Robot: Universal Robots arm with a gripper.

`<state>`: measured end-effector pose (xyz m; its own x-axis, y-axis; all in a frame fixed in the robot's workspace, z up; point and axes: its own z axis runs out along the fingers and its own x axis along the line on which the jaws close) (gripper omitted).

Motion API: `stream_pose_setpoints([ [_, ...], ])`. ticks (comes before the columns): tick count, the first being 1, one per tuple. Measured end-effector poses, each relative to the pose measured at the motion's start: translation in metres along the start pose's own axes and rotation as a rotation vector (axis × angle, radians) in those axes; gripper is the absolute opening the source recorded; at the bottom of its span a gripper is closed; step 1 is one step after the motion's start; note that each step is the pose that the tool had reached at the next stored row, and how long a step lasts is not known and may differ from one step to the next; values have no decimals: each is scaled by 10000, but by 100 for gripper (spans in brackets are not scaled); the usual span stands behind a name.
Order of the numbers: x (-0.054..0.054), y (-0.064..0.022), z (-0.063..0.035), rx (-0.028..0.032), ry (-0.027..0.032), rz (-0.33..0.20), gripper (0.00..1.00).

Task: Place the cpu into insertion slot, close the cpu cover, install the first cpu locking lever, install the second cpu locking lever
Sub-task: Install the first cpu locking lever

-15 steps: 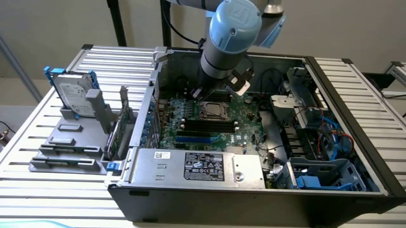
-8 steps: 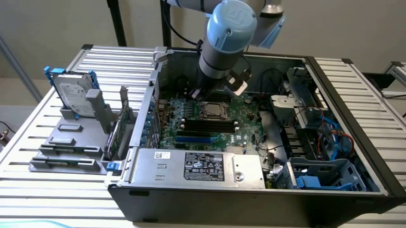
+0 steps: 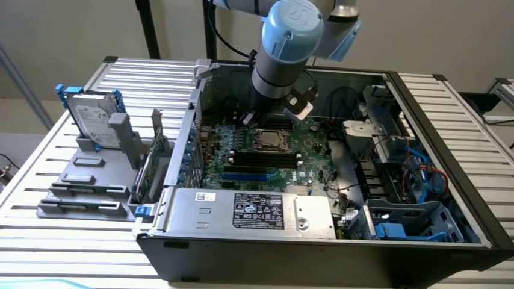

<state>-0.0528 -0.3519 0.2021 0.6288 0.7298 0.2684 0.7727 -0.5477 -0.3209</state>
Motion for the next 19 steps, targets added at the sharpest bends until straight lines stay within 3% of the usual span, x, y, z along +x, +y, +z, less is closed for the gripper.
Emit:
stream_pose_setpoints([
  [19,76,84,25,-5,-10,1,11],
])
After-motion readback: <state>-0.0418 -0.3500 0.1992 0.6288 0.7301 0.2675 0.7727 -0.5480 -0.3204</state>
